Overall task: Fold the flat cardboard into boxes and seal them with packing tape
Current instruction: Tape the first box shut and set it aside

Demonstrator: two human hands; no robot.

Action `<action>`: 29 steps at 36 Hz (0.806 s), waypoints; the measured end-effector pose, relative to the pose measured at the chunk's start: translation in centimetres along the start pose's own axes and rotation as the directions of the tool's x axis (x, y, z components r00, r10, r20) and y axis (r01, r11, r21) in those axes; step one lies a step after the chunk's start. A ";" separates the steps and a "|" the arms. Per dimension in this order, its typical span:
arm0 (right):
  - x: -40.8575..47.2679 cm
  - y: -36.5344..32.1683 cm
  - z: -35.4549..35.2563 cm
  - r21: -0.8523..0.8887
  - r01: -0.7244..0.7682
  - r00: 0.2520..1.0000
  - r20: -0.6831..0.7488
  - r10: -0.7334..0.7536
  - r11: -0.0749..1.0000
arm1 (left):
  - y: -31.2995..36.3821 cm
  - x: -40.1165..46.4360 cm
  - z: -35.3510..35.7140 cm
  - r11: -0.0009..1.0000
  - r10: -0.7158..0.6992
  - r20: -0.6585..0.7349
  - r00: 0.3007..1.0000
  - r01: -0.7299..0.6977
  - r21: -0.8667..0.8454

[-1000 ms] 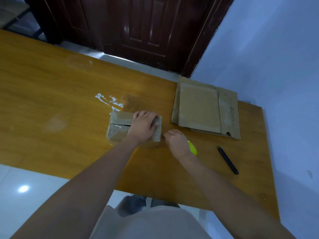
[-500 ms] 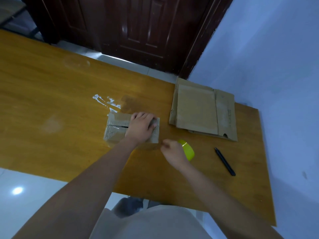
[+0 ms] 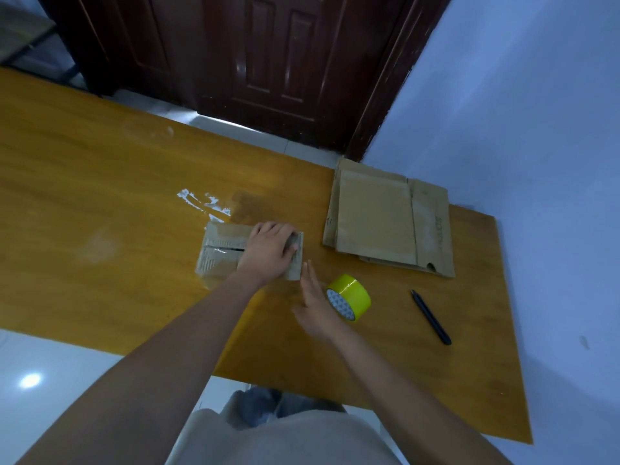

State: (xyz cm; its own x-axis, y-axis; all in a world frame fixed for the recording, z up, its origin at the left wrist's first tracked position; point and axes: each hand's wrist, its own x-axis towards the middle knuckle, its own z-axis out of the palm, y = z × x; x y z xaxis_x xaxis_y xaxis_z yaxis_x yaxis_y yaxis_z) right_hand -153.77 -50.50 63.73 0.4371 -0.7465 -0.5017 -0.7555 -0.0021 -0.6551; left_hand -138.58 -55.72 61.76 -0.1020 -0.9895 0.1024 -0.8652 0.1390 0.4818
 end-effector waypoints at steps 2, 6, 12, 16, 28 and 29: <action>0.1 0.4 -0.3 -0.228 0.066 0.995 -0.054 -0.080 0.972 | 0.1 -0.1 -0.2 1.000 0.012 0.012 1.000 -0.012 0.010; -0.1 0.6 -1.7 -0.443 0.108 0.976 -0.121 -0.178 0.890 | 0.4 -0.5 -0.4 0.997 0.060 0.063 0.996 -0.064 0.052; 0.6 -0.2 -4.3 -0.435 0.146 0.964 -0.139 -0.226 0.889 | 1.3 -0.3 -2.3 1.000 0.005 0.146 0.989 -0.006 0.004; 2.4 -1.4 -5.2 -0.448 0.186 0.960 -0.105 -0.258 0.875 | 0.8 -3.0 -4.1 0.986 -0.132 -0.106 0.986 0.141 0.087; 5.2 -3.5 -3.8 -0.560 0.218 0.964 -0.004 -0.265 0.800 | 1.1 -10.5 -4.7 0.870 -0.369 0.014 0.929 0.340 0.356; 5.1 -3.3 -3.6 -0.563 0.207 0.963 -0.025 -0.267 0.800 | 1.1 -10.4 -4.6 0.876 -0.385 0.024 0.922 0.357 0.325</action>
State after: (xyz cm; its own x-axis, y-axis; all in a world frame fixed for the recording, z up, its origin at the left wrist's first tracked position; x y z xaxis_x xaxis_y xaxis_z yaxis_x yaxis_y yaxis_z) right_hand -150.82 -56.68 65.39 0.6107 -0.7352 -0.2942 -0.7886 -0.5308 -0.3104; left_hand -136.25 -45.10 65.23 0.2273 -0.9673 -0.1125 -0.9535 -0.2445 0.1760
